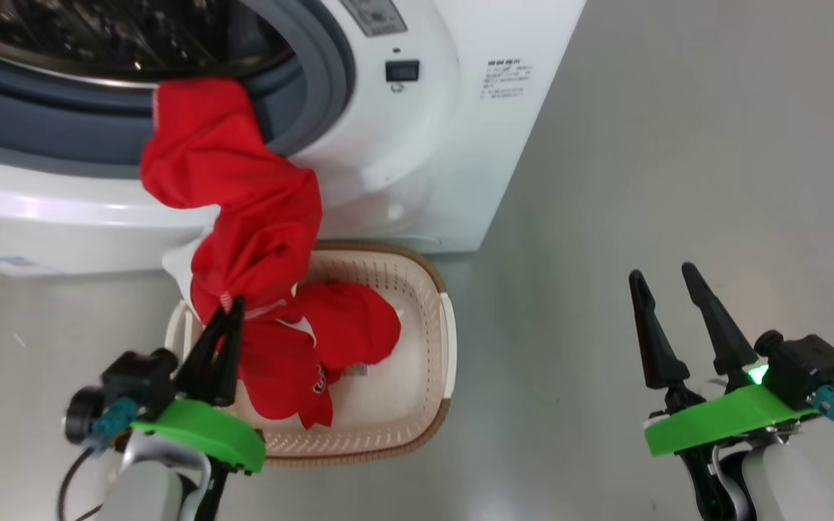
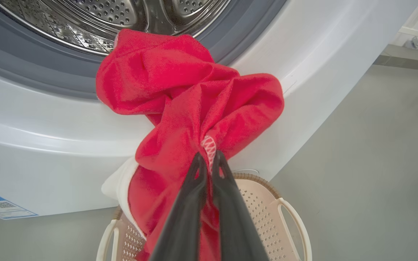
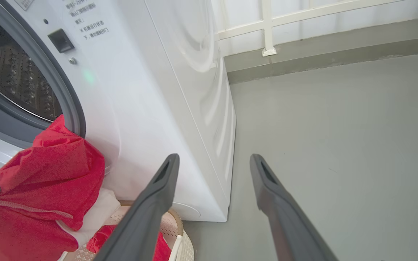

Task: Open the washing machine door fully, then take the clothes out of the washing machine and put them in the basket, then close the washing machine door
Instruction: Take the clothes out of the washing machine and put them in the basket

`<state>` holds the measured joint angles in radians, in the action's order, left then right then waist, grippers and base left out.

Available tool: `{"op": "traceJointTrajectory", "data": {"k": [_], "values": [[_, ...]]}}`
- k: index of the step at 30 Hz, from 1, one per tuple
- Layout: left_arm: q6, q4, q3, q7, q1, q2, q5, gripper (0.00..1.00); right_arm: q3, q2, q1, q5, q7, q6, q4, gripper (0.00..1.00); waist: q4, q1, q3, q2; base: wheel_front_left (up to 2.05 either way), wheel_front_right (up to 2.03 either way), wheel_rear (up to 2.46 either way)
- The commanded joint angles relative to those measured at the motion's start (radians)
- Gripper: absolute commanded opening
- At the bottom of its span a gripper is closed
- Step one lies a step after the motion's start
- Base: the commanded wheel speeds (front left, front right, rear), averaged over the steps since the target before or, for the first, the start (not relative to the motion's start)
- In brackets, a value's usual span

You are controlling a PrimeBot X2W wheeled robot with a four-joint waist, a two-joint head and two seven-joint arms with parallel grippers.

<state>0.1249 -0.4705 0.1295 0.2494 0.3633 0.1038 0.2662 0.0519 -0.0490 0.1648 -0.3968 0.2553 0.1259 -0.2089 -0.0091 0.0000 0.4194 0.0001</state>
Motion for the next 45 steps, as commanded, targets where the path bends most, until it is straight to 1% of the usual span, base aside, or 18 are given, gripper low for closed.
{"op": "traceJointTrajectory", "data": {"k": [1,12,22,28,35,36,38,39,40,41,42,43,44,45], "values": [[0.006,0.005,-0.020,0.012,0.023,0.029,0.004,0.00,0.027,-0.001,0.014,0.005,0.006,0.005,0.026,1.00,-0.014,0.0000,0.044,-0.0001,0.00,0.00,0.00],[0.006,-0.229,0.067,0.012,0.130,0.059,0.036,0.00,0.046,-0.001,0.057,-0.012,0.006,0.005,0.043,1.00,-0.060,0.0000,0.157,-0.0001,0.00,0.00,0.00],[0.006,-0.406,0.195,0.012,0.240,0.075,0.103,0.00,0.064,-0.001,0.094,-0.023,0.006,0.005,0.055,1.00,-0.083,0.0000,0.230,-0.0001,0.00,0.00,0.00],[0.006,-0.467,0.256,0.012,0.299,0.088,0.159,0.00,0.071,-0.001,0.111,-0.029,0.006,0.005,0.063,1.00,-0.092,0.0000,0.268,-0.0001,0.00,0.00,0.00],[0.006,-0.490,0.286,0.012,0.339,0.107,0.204,0.00,0.072,-0.001,0.123,-0.032,0.006,0.005,0.068,1.00,-0.094,0.0000,0.294,-0.0001,0.00,0.00,0.00],[0.006,-0.491,0.288,0.012,0.344,0.109,0.208,0.05,0.072,-0.001,0.125,-0.032,0.006,0.005,0.069,1.00,-0.094,0.0000,0.297,-0.0001,0.00,0.00,0.00],[0.006,-0.492,0.288,0.012,0.350,0.114,0.216,0.38,0.071,-0.001,0.127,-0.032,0.006,0.005,0.069,1.00,-0.094,0.0000,0.299,-0.0001,0.00,0.00,0.00],[0.006,-0.492,0.287,0.012,0.352,0.115,0.219,0.46,0.071,-0.001,0.127,-0.033,0.006,0.005,0.068,1.00,-0.093,0.0000,0.300,-0.0001,0.00,0.00,0.00],[0.006,-0.492,0.288,0.012,0.353,0.116,0.222,0.58,0.070,-0.001,0.128,-0.032,0.006,0.005,0.067,1.00,-0.093,0.0000,0.299,-0.0001,0.00,0.00,0.00],[0.006,-0.492,0.289,0.012,0.353,0.117,0.223,0.79,0.070,-0.001,0.128,-0.032,0.006,0.005,0.066,1.00,-0.092,0.0000,0.297,-0.0001,0.00,0.00,0.00],[0.006,-0.492,0.291,0.012,0.353,0.117,0.225,0.86,0.069,-0.001,0.128,-0.032,0.006,0.005,0.065,1.00,-0.090,0.0000,0.295,-0.0001,0.00,0.00,0.00],[0.006,-0.493,0.292,0.012,0.353,0.117,0.227,0.87,0.068,-0.001,0.128,-0.031,0.006,0.005,0.063,1.00,-0.089,0.0000,0.293,-0.0001,0.00,0.00,0.00],[0.006,-0.494,0.292,0.012,0.353,0.117,0.229,0.96,0.068,-0.001,0.129,-0.031,0.006,0.005,0.062,1.00,-0.088,0.0000,0.290,-0.0001,0.00,0.00,0.00],[0.006,-0.493,0.292,0.012,0.353,0.116,0.231,1.00,0.068,-0.001,0.130,-0.030,0.006,0.005,0.060,1.00,-0.086,0.0000,0.286,-0.0001,0.00,0.00,0.00]]}}
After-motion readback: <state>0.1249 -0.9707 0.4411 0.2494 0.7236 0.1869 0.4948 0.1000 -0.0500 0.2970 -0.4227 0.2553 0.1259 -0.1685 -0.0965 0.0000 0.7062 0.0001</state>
